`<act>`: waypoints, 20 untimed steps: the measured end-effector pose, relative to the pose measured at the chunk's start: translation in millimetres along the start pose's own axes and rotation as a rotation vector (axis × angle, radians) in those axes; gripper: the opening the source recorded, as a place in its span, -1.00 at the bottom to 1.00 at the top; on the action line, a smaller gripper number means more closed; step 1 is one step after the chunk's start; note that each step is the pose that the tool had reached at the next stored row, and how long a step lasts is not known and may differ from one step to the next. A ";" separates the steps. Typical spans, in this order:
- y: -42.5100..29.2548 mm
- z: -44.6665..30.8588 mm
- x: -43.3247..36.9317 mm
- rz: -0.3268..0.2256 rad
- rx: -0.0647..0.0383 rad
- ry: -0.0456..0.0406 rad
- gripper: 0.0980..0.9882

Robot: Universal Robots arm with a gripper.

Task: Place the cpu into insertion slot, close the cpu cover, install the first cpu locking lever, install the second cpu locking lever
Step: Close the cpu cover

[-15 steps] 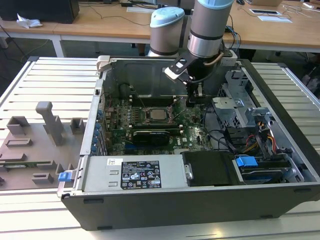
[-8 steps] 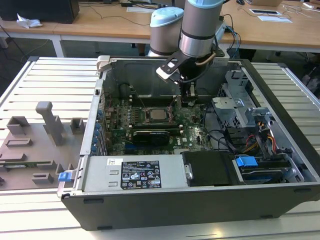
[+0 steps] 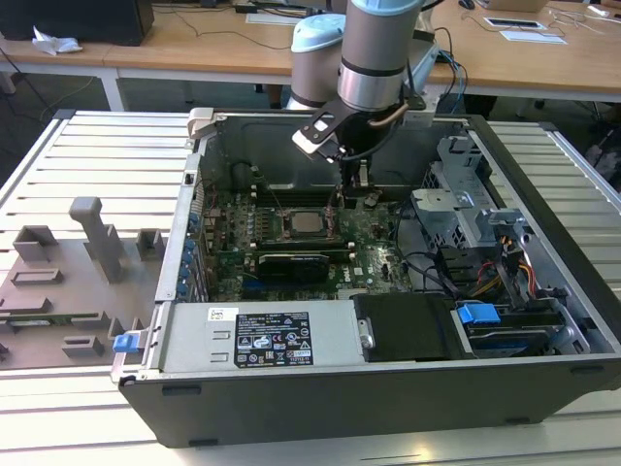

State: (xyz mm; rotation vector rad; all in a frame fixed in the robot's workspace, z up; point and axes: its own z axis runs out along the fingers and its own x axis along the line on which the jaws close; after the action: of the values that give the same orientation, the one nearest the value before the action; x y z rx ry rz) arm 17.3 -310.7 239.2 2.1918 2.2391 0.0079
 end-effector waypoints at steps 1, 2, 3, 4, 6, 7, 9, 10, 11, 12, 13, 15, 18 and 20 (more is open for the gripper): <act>-2.2 0.0 0.0 0.000 0.000 0.0000 -0.98; -4.3 -0.1 0.1 0.000 0.000 0.0000 -0.98; -7.4 -0.1 0.2 0.000 0.000 0.0000 -0.98; -9.4 -0.1 0.2 0.000 0.000 0.0000 -0.98; -13.7 -0.1 0.3 0.000 0.000 0.0000 -0.98; -15.1 -0.1 0.3 0.000 0.000 0.0000 -0.98; -18.7 -0.2 0.4 0.000 0.000 0.0000 -0.98; -20.2 -0.2 0.5 0.000 0.000 0.0000 -0.98; -20.9 -0.1 0.4 0.000 0.000 0.0000 -0.98; -21.4 0.1 0.5 0.000 0.000 0.0001 -0.98; -22.5 0.3 0.5 0.000 0.000 0.0000 -0.98; -23.8 0.6 0.5 0.000 0.000 0.0000 -0.98; -26.8 1.0 0.6 0.000 0.000 -0.0001 -0.98; -28.7 1.2 0.6 0.000 0.000 0.0000 -0.98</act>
State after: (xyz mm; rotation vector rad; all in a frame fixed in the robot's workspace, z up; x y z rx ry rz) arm -11.3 -310.7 237.8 2.1918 2.2391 0.0078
